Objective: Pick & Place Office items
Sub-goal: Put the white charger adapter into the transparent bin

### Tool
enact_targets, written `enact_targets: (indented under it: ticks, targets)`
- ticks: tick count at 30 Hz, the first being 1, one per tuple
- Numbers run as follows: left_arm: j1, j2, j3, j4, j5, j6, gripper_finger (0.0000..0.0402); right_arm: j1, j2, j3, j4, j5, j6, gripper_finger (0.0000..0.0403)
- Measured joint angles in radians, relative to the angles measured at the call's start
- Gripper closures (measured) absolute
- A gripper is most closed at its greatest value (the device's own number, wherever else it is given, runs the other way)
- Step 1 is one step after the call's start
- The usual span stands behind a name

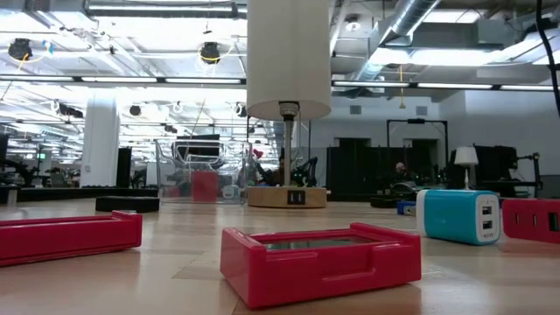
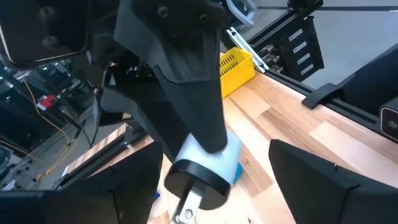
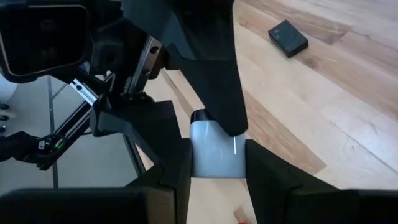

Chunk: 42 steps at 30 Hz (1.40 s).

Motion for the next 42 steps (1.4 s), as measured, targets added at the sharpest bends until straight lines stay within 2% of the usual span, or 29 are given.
enact_targets:
  ticks: [13, 25, 35, 42]
  targets:
    - [0.001, 0.000, 0.000, 0.000, 0.000, 0.000, 0.0161, 0.000, 0.000, 0.000, 0.008, -0.002, -0.002, 0.0290]
    - [0.001, -0.002, -0.001, -0.003, -0.006, 0.026, 0.0248, 0.000, 0.000, 0.000, 0.042, -0.005, -0.026, 0.0290]
    - [0.001, -0.002, -0.001, -0.003, -0.010, 0.022, 0.0254, 0.000, 0.000, 0.000, 0.037, -0.004, -0.026, 0.0285]
    - [0.001, -0.002, -0.001, -0.007, -0.029, -0.005, 0.0257, 0.008, 0.000, 0.000, 0.031, 0.027, -0.043, 0.0235]
